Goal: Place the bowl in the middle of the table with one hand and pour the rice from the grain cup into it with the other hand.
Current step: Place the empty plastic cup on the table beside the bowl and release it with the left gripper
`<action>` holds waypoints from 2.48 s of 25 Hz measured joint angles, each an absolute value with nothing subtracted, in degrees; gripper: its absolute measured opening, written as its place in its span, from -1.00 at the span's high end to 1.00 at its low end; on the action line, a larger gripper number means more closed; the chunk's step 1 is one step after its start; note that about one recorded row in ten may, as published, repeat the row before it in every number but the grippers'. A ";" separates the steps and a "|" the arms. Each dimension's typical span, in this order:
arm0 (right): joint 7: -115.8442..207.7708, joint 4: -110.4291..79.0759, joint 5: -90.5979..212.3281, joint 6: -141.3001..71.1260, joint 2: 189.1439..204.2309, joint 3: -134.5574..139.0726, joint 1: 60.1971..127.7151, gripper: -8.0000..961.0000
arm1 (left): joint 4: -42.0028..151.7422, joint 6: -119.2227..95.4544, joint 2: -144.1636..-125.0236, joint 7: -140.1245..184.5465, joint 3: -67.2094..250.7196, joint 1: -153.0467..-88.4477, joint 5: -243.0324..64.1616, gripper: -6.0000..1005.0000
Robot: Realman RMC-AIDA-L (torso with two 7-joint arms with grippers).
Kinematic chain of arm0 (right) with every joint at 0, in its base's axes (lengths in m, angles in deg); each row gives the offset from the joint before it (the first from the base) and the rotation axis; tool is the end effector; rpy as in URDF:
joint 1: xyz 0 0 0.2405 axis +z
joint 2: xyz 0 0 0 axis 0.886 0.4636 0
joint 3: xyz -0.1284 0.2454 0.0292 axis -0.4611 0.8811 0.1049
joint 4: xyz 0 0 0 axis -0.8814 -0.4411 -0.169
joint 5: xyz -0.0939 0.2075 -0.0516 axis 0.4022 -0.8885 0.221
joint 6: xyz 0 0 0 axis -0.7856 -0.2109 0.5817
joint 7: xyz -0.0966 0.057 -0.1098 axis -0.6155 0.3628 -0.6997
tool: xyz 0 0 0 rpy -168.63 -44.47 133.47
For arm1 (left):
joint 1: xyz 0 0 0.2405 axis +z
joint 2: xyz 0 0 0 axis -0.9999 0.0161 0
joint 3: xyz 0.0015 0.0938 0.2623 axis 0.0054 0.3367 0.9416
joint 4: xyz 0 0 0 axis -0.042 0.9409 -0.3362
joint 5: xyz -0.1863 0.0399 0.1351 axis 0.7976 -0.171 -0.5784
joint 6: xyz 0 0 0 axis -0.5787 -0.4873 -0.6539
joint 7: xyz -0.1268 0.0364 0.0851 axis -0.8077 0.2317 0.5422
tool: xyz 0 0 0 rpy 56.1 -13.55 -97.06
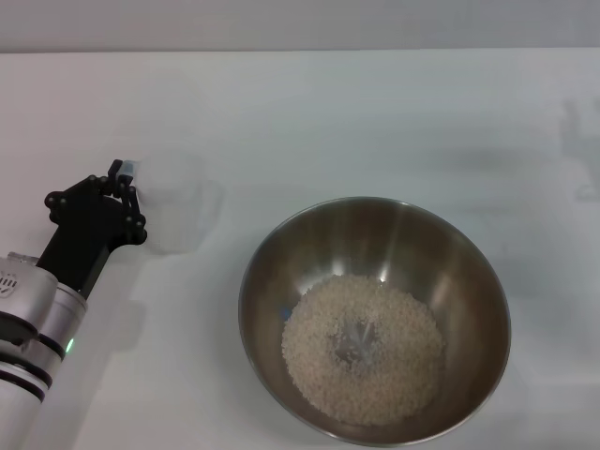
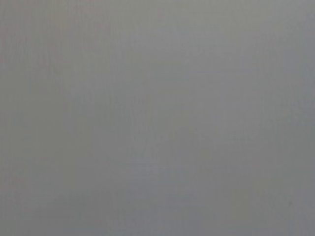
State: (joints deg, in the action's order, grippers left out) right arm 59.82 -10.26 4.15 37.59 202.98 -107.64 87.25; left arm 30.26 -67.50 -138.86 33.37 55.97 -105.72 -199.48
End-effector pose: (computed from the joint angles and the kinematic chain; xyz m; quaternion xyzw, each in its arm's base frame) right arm 0.3419 0.3608 0.0103 -0.6002 0.2015 0.4358 0.6397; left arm -0.3394 0.3082 -0.1047 -0.7610 -0.1885 -0.2399 0.5726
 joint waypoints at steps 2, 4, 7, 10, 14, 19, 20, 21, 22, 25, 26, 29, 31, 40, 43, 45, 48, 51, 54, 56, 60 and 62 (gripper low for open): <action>59.82 -10.20 4.15 37.60 202.98 -107.63 87.25 0.08 | 30.22 -67.15 -138.86 33.23 55.96 -105.73 -199.22 0.83; 59.83 -10.02 4.15 37.89 202.98 -107.62 87.24 0.07 | 30.19 -66.30 -138.86 32.18 55.96 -105.77 -198.78 0.83; 59.85 -9.92 4.15 38.72 202.98 -107.61 87.06 0.07 | 30.39 -65.67 -138.86 30.06 55.96 -105.75 -198.68 0.83; 59.85 -9.92 4.15 39.05 202.98 -107.61 86.97 0.07 | 30.34 -65.61 -138.83 29.32 56.01 -105.38 -198.65 0.83; 59.85 -9.93 4.15 39.05 202.98 -107.61 87.01 0.07 | 30.37 -65.61 -138.79 28.31 56.28 -105.18 -198.65 0.82; 59.85 -9.94 4.14 39.06 202.98 -107.61 86.92 0.07 | 30.51 -66.29 -138.50 24.91 56.36 -104.08 -198.65 0.54; 59.85 -9.94 4.15 39.05 202.98 -107.61 86.90 0.07 | 30.65 -67.20 -138.42 24.30 56.43 -102.94 -198.87 0.46; 59.85 -9.94 4.15 39.05 202.98 -107.61 86.90 0.07 | 30.65 -67.20 -138.42 24.30 56.43 -102.94 -198.87 0.43; 59.85 -9.95 4.15 39.05 202.98 -107.61 86.90 0.07 | 30.73 -67.54 -138.42 24.27 56.47 -102.41 -198.98 0.40; 59.73 -10.01 4.15 39.05 202.98 -107.61 86.90 0.07 | 30.82 -68.97 -138.41 23.94 56.67 -100.98 -199.02 0.29; 59.60 -10.06 4.15 39.05 202.98 -107.61 86.92 0.07 | 30.84 -69.53 -138.40 23.65 56.93 -100.66 -199.03 0.26; 59.48 -10.21 4.15 39.02 202.98 -107.61 87.04 0.07 | 30.98 -71.32 -138.28 22.79 58.44 -99.92 -199.06 0.16; 59.46 -10.22 4.16 38.80 202.96 -107.59 87.13 0.07 | 31.24 -72.17 -138.22 22.65 59.54 -99.42 -199.08 0.09; 59.39 -10.30 4.23 38.60 202.80 -107.51 87.34 0.07 | 32.39 -74.62 -138.26 22.59 63.30 -98.37 -199.09 -0.01; 59.38 -10.29 4.23 38.67 202.80 -107.52 87.34 0.07 | 32.39 -74.64 -138.31 22.29 63.70 -98.85 -199.10 -0.04; 59.37 -10.29 4.24 38.64 202.80 -107.53 87.36 0.07 | 32.39 -74.64 -138.31 22.29 63.70 -98.85 -199.10 -0.06; 59.35 -10.37 4.24 38.46 202.79 -107.56 87.44 0.07 | 32.44 -74.34 -138.33 21.95 64.58 -99.67 -199.09 -0.09; 59.33 -10.44 4.24 38.43 202.72 -107.48 87.45 0.07 | 32.60 -74.07 -138.33 21.94 64.61 -99.79 -199.09 -0.12; 59.32 -10.52 4.24 38.43 202.65 -107.31 87.57 0.07 | 34.08 -74.04 -138.27 20.48 64.60 -100.53 -199.08 -0.16; 59.32 -10.84 4.24 38.42 202.61 -107.25 87.75 0.07 | 34.58 -74.55 -138.26 19.92 64.63 -100.36 -199.08 -0.18; 59.32 -11.37 4.24 38.42 202.51 -107.21 88.06 0.07 | 36.17 -78.99 -138.24 18.94 65.04 -98.20 -199.11 -0.51; 59.32 -11.50 4.24 38.40 202.47 -107.19 88.19 0.07 | 36.78 -80.34 -138.22 18.13 65.66 -97.66 -199.14 -0.54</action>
